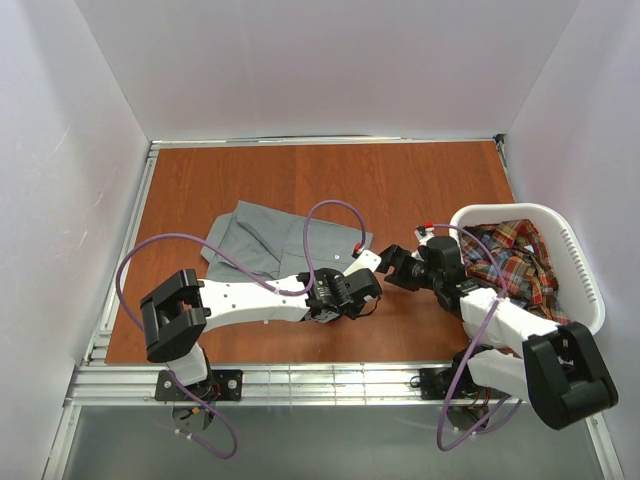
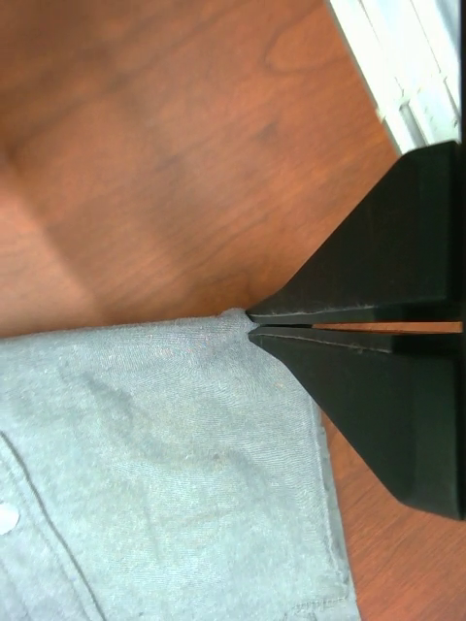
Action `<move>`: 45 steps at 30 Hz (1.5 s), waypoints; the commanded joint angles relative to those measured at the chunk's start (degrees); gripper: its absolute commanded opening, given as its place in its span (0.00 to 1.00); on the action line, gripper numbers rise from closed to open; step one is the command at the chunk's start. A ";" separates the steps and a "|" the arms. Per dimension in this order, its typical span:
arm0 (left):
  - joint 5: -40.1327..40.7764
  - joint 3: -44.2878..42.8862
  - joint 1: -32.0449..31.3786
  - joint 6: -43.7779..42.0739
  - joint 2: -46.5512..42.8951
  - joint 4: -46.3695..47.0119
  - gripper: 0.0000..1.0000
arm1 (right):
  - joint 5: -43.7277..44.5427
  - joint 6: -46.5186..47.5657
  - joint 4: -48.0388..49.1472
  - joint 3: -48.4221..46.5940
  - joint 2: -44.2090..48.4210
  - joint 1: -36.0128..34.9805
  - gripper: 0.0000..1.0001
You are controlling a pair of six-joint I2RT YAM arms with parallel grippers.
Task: Fold and stack the long sleeve shirts
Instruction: Fold the shirt
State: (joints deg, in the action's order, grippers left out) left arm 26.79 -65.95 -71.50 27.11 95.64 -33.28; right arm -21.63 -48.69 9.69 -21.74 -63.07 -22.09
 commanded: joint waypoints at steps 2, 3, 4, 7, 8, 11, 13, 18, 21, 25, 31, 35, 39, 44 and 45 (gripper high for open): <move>-2.17 -0.23 0.14 1.54 -2.03 0.85 0.00 | -3.86 -6.15 15.08 0.20 -6.62 -1.64 0.94; -2.52 -0.23 0.05 1.89 -1.86 0.93 0.00 | -4.03 -6.77 16.31 0.20 -7.67 -1.91 0.94; -2.79 -0.14 0.14 2.06 -1.77 1.19 0.00 | -4.21 -7.21 18.50 -0.14 -9.77 -2.60 0.94; -3.06 -0.32 0.14 2.68 -1.33 1.55 0.00 | -4.13 -8.96 20.36 -0.85 -13.03 -3.40 0.93; -3.14 -0.40 0.14 2.86 -1.15 1.55 0.00 | -4.04 -10.10 22.28 -0.68 -14.96 -4.01 0.92; -3.84 -0.49 0.05 3.91 -1.24 2.16 0.00 | -4.65 -11.86 27.02 0.11 -19.36 -4.54 0.90; -5.42 -0.49 0.14 4.44 -0.89 2.78 0.00 | -5.00 -13.80 30.19 0.90 -22.52 -4.54 0.86; -7.27 0.03 0.14 5.84 -0.19 3.22 0.00 | -5.71 -15.30 36.00 0.29 -27.54 -4.54 0.76; -7.19 0.47 0.14 6.11 -0.18 3.92 0.00 | -6.58 -15.39 36.89 -0.67 -29.92 -4.89 0.71; -7.01 0.21 0.14 6.37 0.43 4.18 0.01 | -7.29 -15.82 38.46 -1.29 -31.50 -5.60 0.62; -7.01 0.47 0.93 8.30 -2.63 2.61 0.34 | -7.29 -14.77 38.74 -0.85 -29.23 -6.39 0.20; -6.57 1.08 5.48 9.89 -10.01 -0.03 0.68 | -7.38 -11.70 32.88 -1.64 -26.76 -6.48 0.01; -7.36 4.85 13.83 8.14 -20.03 0.05 0.90 | -6.59 -5.83 22.96 -3.92 -23.78 -6.30 0.01; -8.77 10.48 31.64 4.71 -26.02 0.23 0.91 | -3.69 3.32 5.36 -11.03 -19.03 -5.51 0.01; -9.03 11.36 34.30 4.53 -26.20 0.49 0.91 | -3.51 5.07 2.64 -12.35 -18.59 -5.25 0.01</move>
State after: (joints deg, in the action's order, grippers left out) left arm 18.24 -58.37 -44.31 33.89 69.69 -31.27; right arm -26.57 -51.83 24.64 -28.62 -84.55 -28.01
